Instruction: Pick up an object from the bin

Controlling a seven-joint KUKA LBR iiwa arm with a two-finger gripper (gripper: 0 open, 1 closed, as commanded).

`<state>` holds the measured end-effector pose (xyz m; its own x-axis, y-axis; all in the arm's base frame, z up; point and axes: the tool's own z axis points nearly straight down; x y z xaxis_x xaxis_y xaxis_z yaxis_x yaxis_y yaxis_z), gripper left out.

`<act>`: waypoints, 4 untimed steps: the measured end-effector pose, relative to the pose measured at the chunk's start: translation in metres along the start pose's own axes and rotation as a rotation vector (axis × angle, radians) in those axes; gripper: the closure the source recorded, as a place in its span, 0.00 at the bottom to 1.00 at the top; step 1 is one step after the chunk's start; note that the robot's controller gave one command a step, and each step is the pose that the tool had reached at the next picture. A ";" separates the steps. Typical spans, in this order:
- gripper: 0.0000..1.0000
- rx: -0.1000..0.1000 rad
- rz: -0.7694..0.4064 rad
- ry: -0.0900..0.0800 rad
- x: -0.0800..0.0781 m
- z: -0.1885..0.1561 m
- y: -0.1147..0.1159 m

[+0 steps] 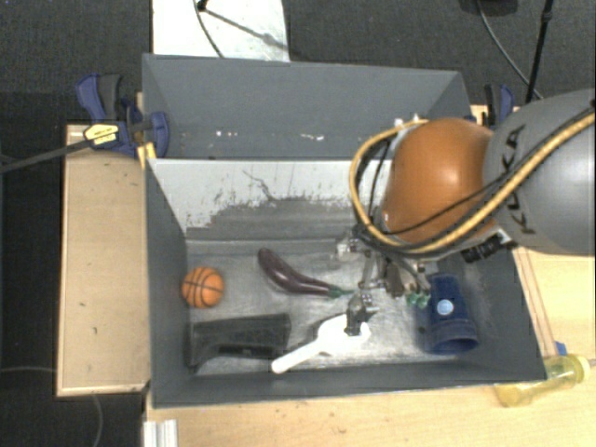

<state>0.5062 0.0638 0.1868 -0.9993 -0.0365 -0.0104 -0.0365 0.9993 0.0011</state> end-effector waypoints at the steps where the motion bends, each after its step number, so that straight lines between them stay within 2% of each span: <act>1: 1.00 0.002 0.173 0.011 -0.007 0.097 -0.001; 2: 1.00 0.002 0.174 0.011 -0.007 0.097 -0.001; 3: 1.00 0.001 0.182 0.016 -0.016 0.059 -0.020; 4: 0.00 0.001 0.190 0.009 -0.016 0.030 -0.022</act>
Offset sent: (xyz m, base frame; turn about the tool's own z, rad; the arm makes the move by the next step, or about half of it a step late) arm 0.0000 0.0000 0.0000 0.0000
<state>0.5232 0.0428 0.1568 -0.9882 0.1532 -0.0013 0.1532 0.9882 0.0009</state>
